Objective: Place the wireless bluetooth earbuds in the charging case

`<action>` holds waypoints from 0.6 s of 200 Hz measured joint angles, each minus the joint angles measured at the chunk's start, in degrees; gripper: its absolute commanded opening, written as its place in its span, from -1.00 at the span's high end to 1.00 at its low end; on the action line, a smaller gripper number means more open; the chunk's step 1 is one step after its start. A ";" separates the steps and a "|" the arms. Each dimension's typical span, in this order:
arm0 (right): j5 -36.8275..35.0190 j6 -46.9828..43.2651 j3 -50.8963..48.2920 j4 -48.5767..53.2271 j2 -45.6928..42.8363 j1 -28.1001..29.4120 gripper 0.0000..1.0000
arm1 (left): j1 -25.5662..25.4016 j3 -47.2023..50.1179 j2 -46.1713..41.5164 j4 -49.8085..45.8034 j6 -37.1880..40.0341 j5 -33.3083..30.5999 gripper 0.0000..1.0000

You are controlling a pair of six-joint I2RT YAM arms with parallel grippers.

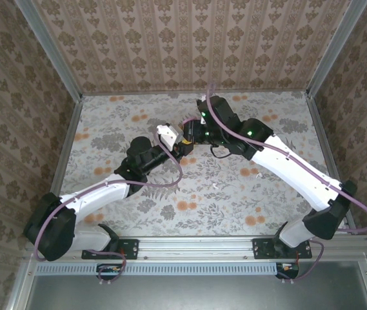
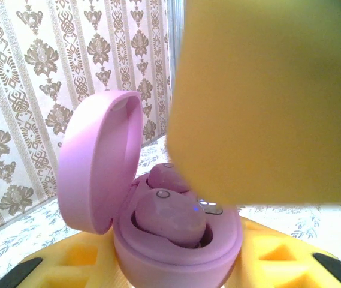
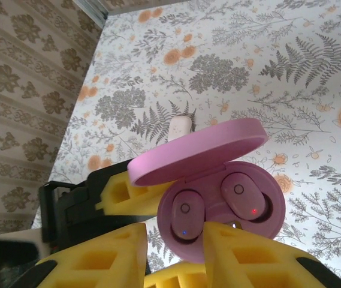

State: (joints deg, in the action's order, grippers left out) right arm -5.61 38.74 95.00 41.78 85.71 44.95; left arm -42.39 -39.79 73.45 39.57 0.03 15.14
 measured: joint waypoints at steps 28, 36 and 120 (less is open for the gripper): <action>0.00 0.07 -0.37 -0.57 -2.12 0.00 0.34 | 0.00 0.00 0.00 0.00 -0.02 0.00 0.25; 0.00 0.04 -0.50 -0.98 -2.51 0.00 0.35 | 0.00 0.00 0.00 0.00 -0.02 0.00 0.25; 0.46 0.48 -9.33 -6.45 -10.43 -1.97 0.40 | 0.00 0.02 -1.22 -0.83 0.00 1.40 0.24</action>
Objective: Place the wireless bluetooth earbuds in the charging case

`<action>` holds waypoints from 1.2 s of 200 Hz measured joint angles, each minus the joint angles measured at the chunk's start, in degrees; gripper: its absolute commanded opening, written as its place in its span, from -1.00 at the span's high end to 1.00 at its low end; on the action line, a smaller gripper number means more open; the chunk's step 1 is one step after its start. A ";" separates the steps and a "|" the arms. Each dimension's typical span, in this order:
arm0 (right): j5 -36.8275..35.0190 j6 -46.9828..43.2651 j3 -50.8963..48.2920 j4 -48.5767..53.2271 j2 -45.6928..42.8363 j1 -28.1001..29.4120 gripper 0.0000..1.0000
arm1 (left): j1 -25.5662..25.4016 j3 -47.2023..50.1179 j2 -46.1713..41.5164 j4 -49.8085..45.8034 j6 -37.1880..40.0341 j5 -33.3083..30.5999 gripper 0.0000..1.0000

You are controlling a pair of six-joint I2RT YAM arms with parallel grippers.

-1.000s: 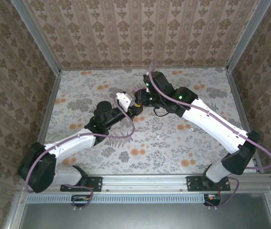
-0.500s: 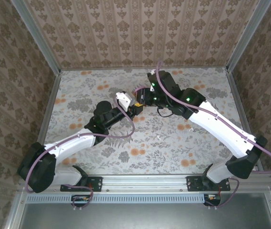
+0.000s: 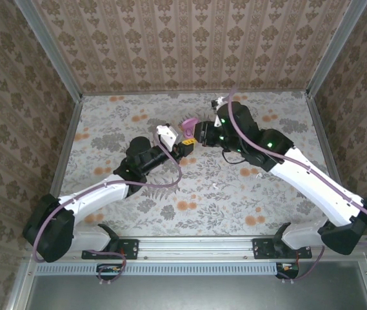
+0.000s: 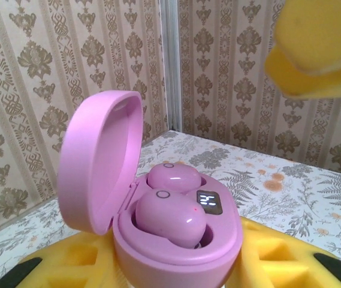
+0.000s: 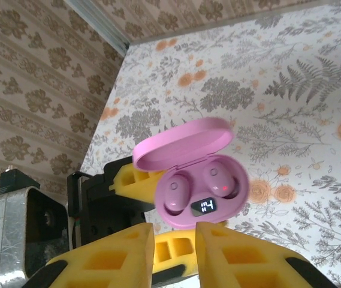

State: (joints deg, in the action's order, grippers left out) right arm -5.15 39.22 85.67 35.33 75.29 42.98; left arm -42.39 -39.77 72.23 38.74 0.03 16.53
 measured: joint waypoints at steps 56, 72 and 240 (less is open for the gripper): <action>8.87 3.54 -6.21 -6.47 -6.14 -11.45 0.05 | 0.00 0.00 -3.54 -3.17 0.00 3.61 0.24; 12.07 5.44 -8.15 -8.50 -6.36 -14.12 -0.06 | -0.04 -0.09 -3.91 -4.83 0.04 5.20 0.24; 33.97 11.93 -9.64 -15.45 2.84 -16.48 -0.24 | -1.07 -2.56 -4.07 -10.12 1.09 9.18 0.25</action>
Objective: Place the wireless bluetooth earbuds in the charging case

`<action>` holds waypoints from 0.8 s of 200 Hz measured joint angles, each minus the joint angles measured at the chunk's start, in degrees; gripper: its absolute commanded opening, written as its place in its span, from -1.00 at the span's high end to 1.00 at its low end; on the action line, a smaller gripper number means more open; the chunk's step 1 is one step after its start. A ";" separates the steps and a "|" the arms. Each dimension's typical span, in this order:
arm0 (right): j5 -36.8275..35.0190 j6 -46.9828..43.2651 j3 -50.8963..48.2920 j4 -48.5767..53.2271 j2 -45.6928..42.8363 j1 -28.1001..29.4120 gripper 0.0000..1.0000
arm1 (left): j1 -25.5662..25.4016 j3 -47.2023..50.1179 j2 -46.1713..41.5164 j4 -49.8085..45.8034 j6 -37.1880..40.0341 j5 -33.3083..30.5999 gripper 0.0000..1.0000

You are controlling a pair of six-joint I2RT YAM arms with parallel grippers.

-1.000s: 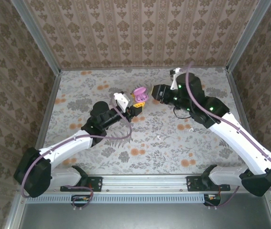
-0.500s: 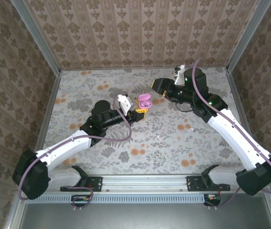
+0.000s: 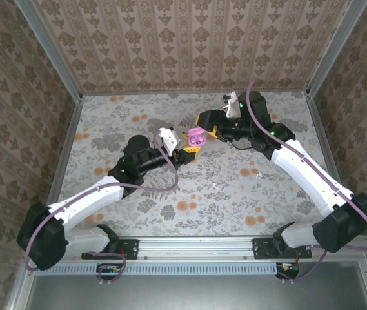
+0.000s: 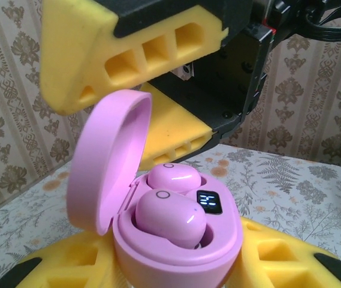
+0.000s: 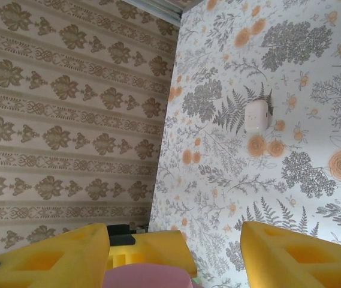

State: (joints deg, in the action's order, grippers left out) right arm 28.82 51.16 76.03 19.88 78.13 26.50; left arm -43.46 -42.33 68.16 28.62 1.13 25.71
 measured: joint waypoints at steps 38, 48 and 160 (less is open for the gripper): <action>0.66 -0.20 -0.35 0.00 -0.07 0.02 -0.24 | -0.02 0.00 0.00 0.04 0.00 -0.66 0.25; 1.25 -0.17 -1.03 -0.07 -0.28 0.02 -0.24 | 0.00 0.00 0.00 0.02 0.00 -0.98 0.25; 10.56 6.99 -11.93 -14.69 -2.80 -0.66 -0.24 | -0.02 0.02 0.02 1.70 -1.88 -1.66 0.24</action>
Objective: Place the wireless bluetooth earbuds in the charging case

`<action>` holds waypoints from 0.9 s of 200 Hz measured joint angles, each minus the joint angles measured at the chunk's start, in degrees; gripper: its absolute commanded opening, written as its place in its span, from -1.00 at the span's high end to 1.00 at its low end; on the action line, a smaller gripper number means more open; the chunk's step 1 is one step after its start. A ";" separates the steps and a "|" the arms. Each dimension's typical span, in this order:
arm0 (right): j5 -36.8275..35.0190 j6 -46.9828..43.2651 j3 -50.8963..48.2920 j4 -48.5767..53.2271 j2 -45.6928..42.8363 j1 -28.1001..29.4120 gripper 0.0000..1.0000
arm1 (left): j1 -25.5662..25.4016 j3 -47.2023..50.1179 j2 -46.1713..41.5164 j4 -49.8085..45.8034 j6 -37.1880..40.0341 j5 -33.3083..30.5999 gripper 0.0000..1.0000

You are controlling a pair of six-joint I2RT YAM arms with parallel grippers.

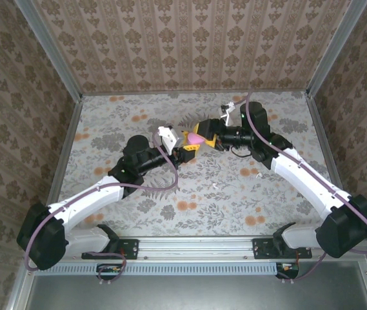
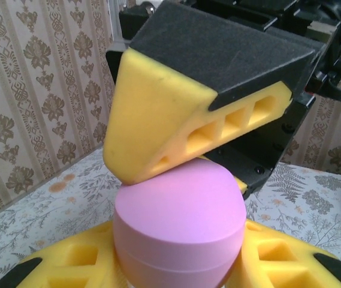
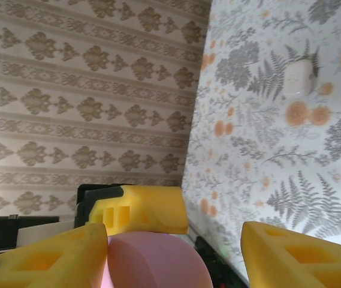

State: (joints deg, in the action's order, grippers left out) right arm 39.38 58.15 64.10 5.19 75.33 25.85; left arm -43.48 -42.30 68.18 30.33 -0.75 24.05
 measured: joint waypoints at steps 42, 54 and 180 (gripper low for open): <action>4.24 6.23 -2.99 -8.20 0.00 -1.03 -0.12 | -0.04 0.00 0.79 2.82 -1.81 -1.09 0.23; 5.20 7.98 -3.80 -10.25 0.00 -1.11 -0.09 | -0.04 0.00 0.92 3.10 -2.01 -1.42 0.23; 10.82 14.10 -5.05 -18.18 0.55 -1.73 0.42 | 0.07 0.00 1.22 6.27 -3.52 -2.82 0.23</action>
State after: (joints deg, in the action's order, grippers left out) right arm 50.19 72.25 59.05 -12.99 75.88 24.12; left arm -43.42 -42.30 69.41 36.60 -4.27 21.23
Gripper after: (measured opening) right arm 0.351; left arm 0.388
